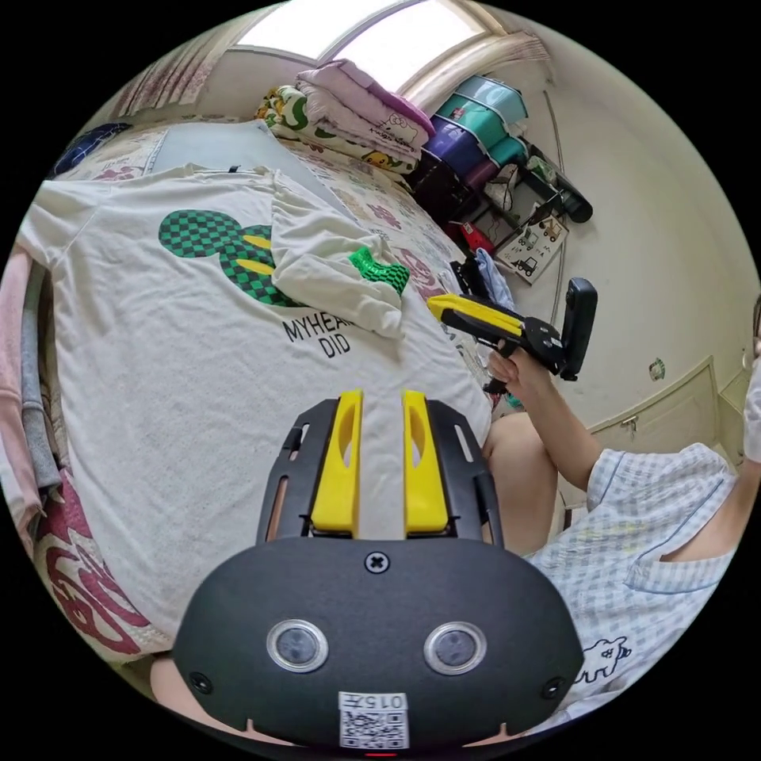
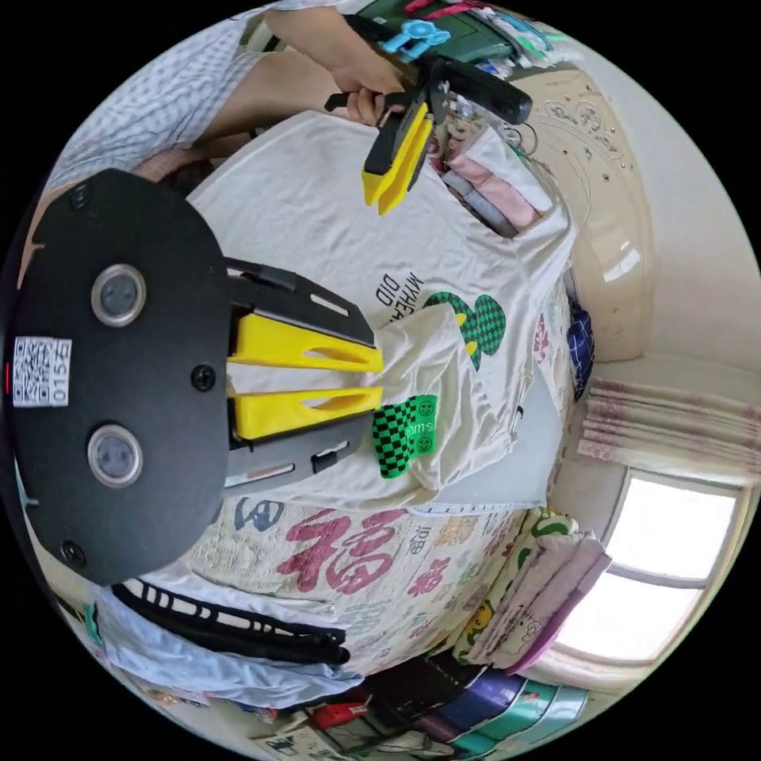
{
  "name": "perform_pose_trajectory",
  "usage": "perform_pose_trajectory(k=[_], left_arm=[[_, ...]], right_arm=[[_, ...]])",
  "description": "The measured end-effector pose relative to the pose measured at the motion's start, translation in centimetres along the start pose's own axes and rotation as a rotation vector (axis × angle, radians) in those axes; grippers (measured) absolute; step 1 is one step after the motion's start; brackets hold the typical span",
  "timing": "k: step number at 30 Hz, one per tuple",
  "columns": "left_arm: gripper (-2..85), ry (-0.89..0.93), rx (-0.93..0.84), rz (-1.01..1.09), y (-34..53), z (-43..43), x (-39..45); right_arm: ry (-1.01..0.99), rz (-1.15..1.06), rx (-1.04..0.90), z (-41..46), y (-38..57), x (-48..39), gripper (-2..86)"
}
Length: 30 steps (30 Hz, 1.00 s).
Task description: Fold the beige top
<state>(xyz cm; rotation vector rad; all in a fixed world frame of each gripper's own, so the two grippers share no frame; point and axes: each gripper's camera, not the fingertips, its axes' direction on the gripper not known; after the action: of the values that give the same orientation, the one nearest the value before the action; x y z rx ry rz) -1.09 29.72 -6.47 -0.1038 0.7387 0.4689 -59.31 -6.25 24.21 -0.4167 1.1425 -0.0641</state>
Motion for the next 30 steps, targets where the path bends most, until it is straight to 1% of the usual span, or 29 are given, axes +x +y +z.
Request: perform_pose_trajectory(k=[1, 3, 6, 9, 11, 13, 14, 16, 18, 19, 21, 22, 24, 27, 30], left_arm=[[8.3, 0.003, 0.003, 0.001, -0.3, 0.1, 0.1], [8.6, -0.006, 0.009, 0.013, -1.1, 0.7, 1.1], [8.9, 0.011, -0.006, 0.038, -1.2, 1.7, 2.6], [9.3, 0.028, 0.008, 0.027, 0.2, 2.5, 3.3], [9.5, 0.018, -0.001, 0.027, 1.0, 3.1, 3.5], [9.8, 0.015, -0.024, 0.011, 1.6, 3.4, 3.3], [10.2, 0.022, -0.021, -0.008, 2.0, 3.2, 2.9], [10.6, 0.046, 0.015, -0.042, 2.5, 2.1, 2.0], [11.0, 0.091, 0.101, -0.104, 3.4, -0.1, 0.5], [11.2, 0.105, 0.128, -0.119, 3.7, -0.7, 0.2], [12.7, 0.146, 0.227, -0.180, 5.2, -2.7, -1.4], [13.2, 0.148, 0.245, -0.199, 5.6, -3.0, -1.8], [18.5, 0.119, 0.279, -0.271, 7.1, -3.8, -3.4], [21.1, 0.124, 0.296, -0.338, 9.1, -3.7, -5.0], [20.6, 0.144, 0.290, -0.387, 10.4, -2.9, -6.3]], right_arm=[[-0.007, 0.062, 0.011, 0.4, 0.4, 1.1, 5.5], [-0.150, 0.324, 0.011, 2.3, 1.8, 6.3, 6.6], [-0.332, 0.519, -0.013, 5.2, 2.7, 10.9, 9.7], [-0.349, 0.618, -0.052, 8.7, 4.6, 12.7, 9.8], [-0.436, 0.672, -0.023, 9.6, 6.1, 13.0, 7.8], [-0.452, 0.684, 0.021, 9.1, 7.6, 12.5, 5.4], [-0.426, 0.648, 0.054, 8.0, 8.5, 11.6, 3.3], [-0.432, 0.528, 0.127, 5.8, 9.5, 9.5, 2.1], [-0.515, 0.289, 0.185, 3.2, 11.0, 5.5, 1.3], [-0.534, 0.226, 0.190, 2.6, 11.5, 4.3, 1.2], [-0.593, -0.009, 0.172, 1.1, 14.3, -0.8, 0.9], [-0.605, -0.057, 0.160, 0.9, 15.2, -2.0, 0.8], [-0.623, -0.215, 0.108, 0.7, 18.9, -6.3, 0.7], [-0.580, -0.376, 0.059, 1.1, 23.4, -10.1, 0.7], [-0.550, -0.450, 0.029, 1.6, 26.8, -12.0, 0.8]])
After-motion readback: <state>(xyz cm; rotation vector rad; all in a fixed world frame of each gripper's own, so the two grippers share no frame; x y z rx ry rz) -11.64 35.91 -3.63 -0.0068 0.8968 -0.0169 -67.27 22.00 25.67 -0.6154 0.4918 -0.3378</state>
